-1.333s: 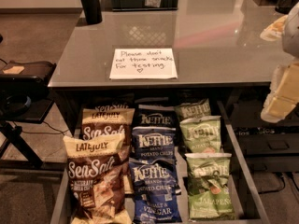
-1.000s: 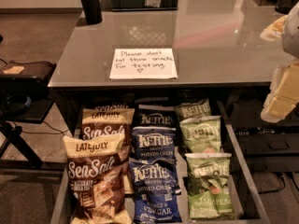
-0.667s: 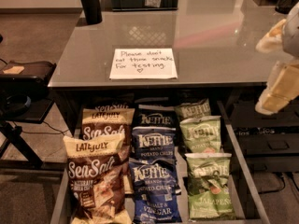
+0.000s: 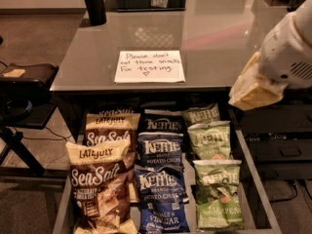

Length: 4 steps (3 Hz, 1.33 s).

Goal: Pick brown chip bag from top drawer and place on counter

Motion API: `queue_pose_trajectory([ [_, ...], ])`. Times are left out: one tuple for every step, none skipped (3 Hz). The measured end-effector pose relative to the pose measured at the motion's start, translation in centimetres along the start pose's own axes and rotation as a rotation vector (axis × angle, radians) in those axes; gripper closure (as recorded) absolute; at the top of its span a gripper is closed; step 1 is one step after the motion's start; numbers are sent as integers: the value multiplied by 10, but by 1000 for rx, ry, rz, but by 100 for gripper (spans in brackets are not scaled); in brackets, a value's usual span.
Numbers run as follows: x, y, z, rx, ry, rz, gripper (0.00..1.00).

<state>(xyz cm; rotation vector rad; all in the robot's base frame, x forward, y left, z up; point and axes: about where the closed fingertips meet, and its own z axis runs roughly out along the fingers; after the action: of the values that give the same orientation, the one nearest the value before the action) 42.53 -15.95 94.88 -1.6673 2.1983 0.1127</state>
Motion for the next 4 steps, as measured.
queue_pose_trajectory([
  [-4, 3, 1, -8, -12, 0, 89],
  [-4, 3, 1, -9, -12, 1, 100],
  [-9, 15, 22, -49, -71, 81, 100],
  [-39, 41, 59, -107, -186, 177, 100],
])
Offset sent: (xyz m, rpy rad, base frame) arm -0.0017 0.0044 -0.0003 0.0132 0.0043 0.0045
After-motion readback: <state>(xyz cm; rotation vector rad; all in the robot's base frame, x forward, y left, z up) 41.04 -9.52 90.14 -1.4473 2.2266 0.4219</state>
